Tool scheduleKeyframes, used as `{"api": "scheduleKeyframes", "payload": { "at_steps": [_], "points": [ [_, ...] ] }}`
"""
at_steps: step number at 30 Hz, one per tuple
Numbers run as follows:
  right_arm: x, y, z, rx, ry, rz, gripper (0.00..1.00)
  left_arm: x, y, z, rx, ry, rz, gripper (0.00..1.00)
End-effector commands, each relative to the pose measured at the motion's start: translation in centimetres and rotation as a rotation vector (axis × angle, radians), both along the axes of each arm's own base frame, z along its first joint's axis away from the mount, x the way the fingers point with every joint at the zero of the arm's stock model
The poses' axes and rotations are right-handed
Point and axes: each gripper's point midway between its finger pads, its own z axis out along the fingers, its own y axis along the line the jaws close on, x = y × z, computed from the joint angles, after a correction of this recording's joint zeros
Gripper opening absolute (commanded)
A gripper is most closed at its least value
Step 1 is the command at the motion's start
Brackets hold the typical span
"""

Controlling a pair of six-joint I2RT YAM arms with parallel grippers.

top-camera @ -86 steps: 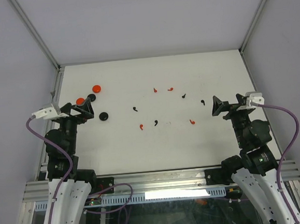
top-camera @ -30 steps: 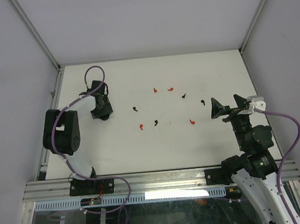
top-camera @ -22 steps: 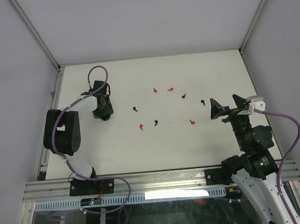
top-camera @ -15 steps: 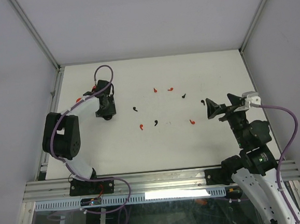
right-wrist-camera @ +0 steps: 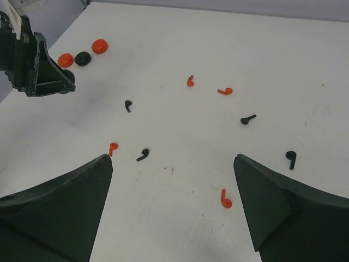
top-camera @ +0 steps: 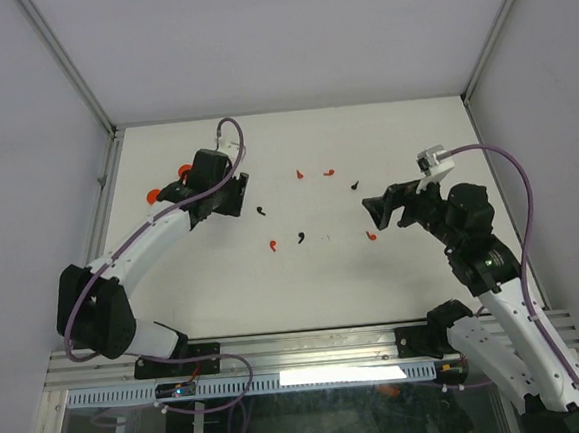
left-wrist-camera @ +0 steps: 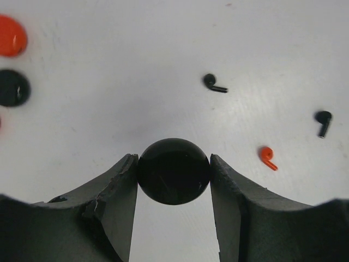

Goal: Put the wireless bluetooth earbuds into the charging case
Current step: Pick up the charging case at the center of the board.

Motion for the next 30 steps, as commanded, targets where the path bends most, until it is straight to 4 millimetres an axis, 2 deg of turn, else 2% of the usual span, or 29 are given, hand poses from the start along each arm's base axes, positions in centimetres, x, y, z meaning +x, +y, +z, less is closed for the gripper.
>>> {"api": "scheduleKeyframes", "payload": {
  "at_steps": [1,6,12,20,25,30],
  "points": [
    [-1.2,3.1,2.3,0.071,0.024,0.171,0.96,-0.2,-3.7,6.7,-0.074,-0.253,-0.243,0.32],
    [-0.7,5.3,2.2,0.090,0.094,0.280,0.96,-1.9,-5.5,9.8,-0.072,-0.392,-0.394,0.28],
    [0.3,7.9,2.2,0.142,0.169,0.399,0.95,-4.6,-7.5,12.5,-0.074,-0.545,-0.637,0.26],
    [1.1,10.8,3.1,0.208,0.218,0.488,0.94,-7.5,-9.2,13.9,0.024,-0.803,-0.920,0.24],
    [1.0,12.7,4.0,0.259,0.224,0.527,0.91,-8.2,-10.4,14.7,0.086,-0.942,-1.033,0.26],
    [0.6,15.0,4.2,0.264,0.215,0.578,0.89,-8.6,-11.8,15.2,0.119,-0.996,-1.106,0.26]
  ]
}}
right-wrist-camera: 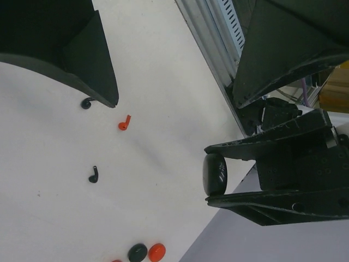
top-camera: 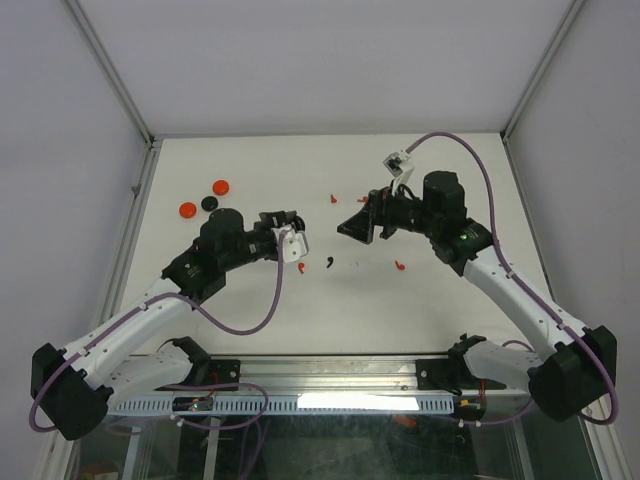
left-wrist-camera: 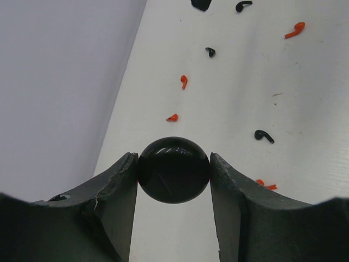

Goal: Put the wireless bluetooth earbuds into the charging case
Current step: Pick up the charging case at the center of the board.

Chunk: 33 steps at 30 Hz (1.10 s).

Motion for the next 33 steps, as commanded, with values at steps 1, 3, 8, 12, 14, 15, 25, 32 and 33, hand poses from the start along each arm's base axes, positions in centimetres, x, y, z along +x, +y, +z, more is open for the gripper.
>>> {"api": "scheduleKeyframes", "payload": {
  "at_steps": [1,3,8,12,14,15,25,32,33],
  "points": [
    [-0.2,2.7,4.0,0.087,-0.100,0.066,0.89,-0.4,-2.2,3.9,-0.019,-0.202,-0.123,0.27],
    [-0.5,3.7,3.7,0.085,-0.104,0.094,0.87,-0.7,-2.9,4.0,-0.009,-0.219,-0.145,0.28],
    [-0.8,5.4,3.5,0.088,-0.123,0.114,0.80,-1.0,-4.1,3.9,0.023,-0.238,-0.169,0.28],
    [-0.9,6.5,3.0,0.091,-0.120,0.124,0.75,-0.9,-4.6,3.1,0.064,-0.241,-0.167,0.28],
    [-1.1,7.1,2.6,0.088,-0.115,0.132,0.72,-1.1,-4.9,3.0,0.069,-0.237,-0.173,0.28],
    [-1.1,7.2,2.4,0.085,-0.114,0.130,0.71,-1.2,-5.0,2.9,0.071,-0.236,-0.176,0.28],
    [-0.4,7.8,0.5,0.059,-0.103,0.101,0.45,-1.9,-5.9,2.7,0.085,-0.243,-0.204,0.27],
    [-0.6,7.4,0.1,0.043,-0.117,0.094,0.15,-2.2,-6.0,2.6,0.094,-0.241,-0.205,0.32],
    [-0.6,7.3,0.2,0.043,-0.122,0.090,0.10,-2.2,-5.9,2.6,0.091,-0.238,-0.200,0.33]
  ]
}}
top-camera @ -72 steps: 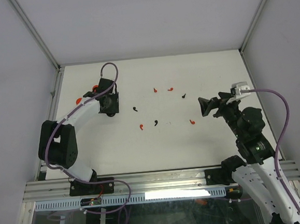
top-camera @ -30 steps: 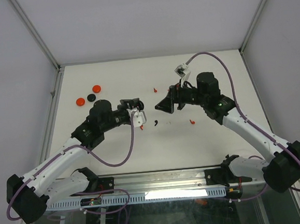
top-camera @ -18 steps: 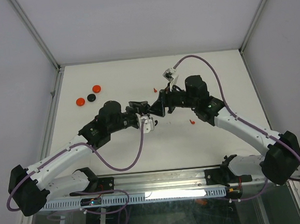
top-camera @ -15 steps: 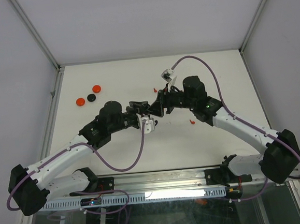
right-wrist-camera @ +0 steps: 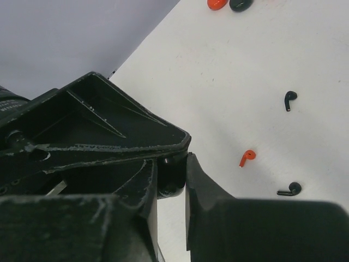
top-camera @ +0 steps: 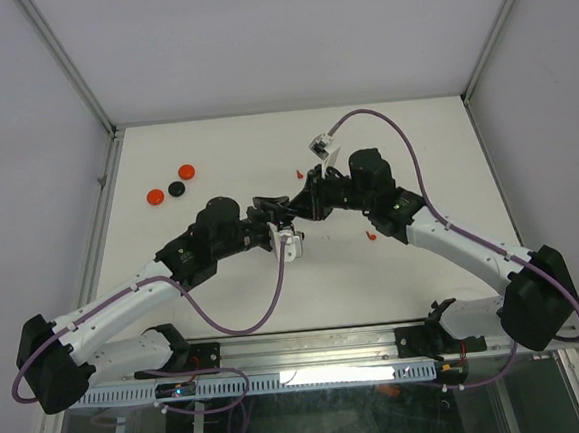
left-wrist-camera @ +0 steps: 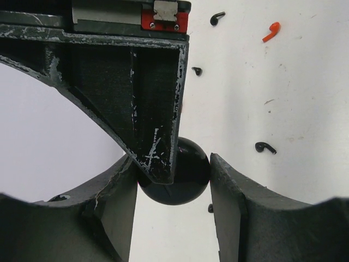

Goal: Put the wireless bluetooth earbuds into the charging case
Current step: Pick up the charging case at the center of the board.

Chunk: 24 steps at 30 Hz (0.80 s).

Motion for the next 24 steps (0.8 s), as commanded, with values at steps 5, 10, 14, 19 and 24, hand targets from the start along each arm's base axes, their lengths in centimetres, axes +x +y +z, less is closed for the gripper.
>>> {"api": "scheduleKeyframes", "payload": {
  "at_steps": [5,10,14,19,24],
  "points": [
    [0.0,-0.5,2.8,0.059,-0.128,-0.013,0.00,-0.2,0.0,3.3,-0.097,-0.021,0.031,0.54],
    [-0.4,-0.8,3.8,0.104,-0.177,-0.013,0.00,-0.6,1.1,4.3,-0.200,0.042,0.099,0.66],
    [-0.6,-1.3,4.8,0.148,-0.222,-0.029,0.00,-0.8,1.9,4.6,-0.303,0.124,0.162,0.69],
    [-0.8,-2.1,6.3,0.222,-0.285,-0.047,0.00,-0.6,2.8,5.3,-0.511,0.299,0.296,0.75],
    [-1.2,-2.7,7.6,0.278,-0.345,-0.064,0.00,-1.2,3.0,5.3,-0.705,0.437,0.321,0.98]
  ]
}}
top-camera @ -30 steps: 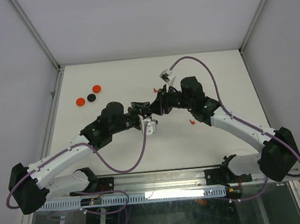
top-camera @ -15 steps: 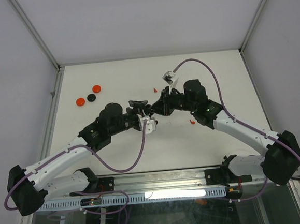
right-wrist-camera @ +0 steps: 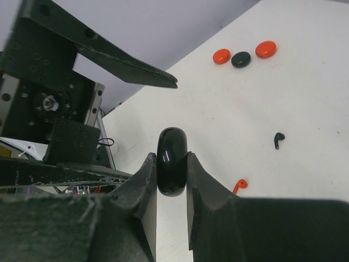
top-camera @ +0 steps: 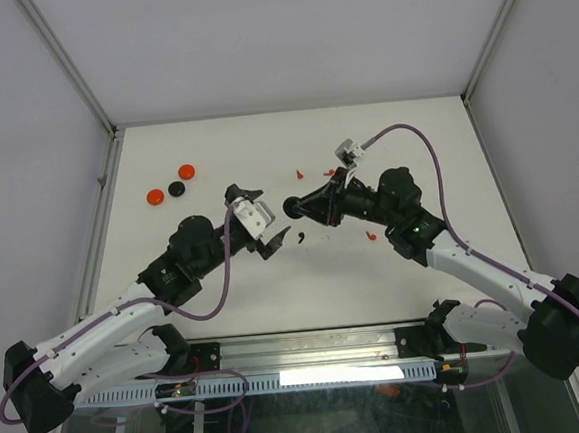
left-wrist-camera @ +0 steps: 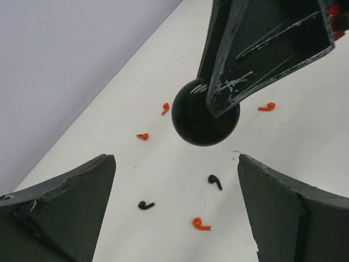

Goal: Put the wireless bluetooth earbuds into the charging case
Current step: Pick up the charging case at the center of the board, then open the charging case.

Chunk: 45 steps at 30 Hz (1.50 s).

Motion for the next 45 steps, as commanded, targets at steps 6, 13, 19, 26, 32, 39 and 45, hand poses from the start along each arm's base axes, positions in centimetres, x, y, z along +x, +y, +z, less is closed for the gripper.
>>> {"api": "scheduleKeyframes", "payload": {
  "at_steps": [6,13,19,26,32,39,45],
  "points": [
    [-0.3,-1.3,5.7,0.187,-0.188,-0.051,0.00,-1.3,1.1,2.7,-0.497,0.170,0.059,0.99],
    [-0.8,-1.1,5.7,0.252,-0.183,-0.012,0.00,-1.5,0.6,3.3,-0.592,0.296,-0.006,0.99],
    [-1.1,-1.0,5.9,0.286,-0.167,0.029,0.00,-1.1,1.8,3.7,-0.711,0.426,-0.126,0.99],
    [-2.0,-0.5,6.9,0.349,-0.150,0.100,0.00,-3.6,0.4,5.2,-0.748,0.441,-0.338,0.94],
    [-2.5,-0.1,7.1,0.366,-0.134,0.144,0.00,-4.6,-0.2,6.4,-0.781,0.440,-0.439,0.77],
    [-3.1,0.0,7.5,0.388,-0.127,0.175,0.00,-4.9,-0.9,6.2,-0.774,0.475,-0.496,0.58],
    [-3.2,0.4,7.5,0.396,-0.122,0.194,0.00,-4.9,-1.2,6.3,-0.782,0.482,-0.517,0.48]
  ]
}}
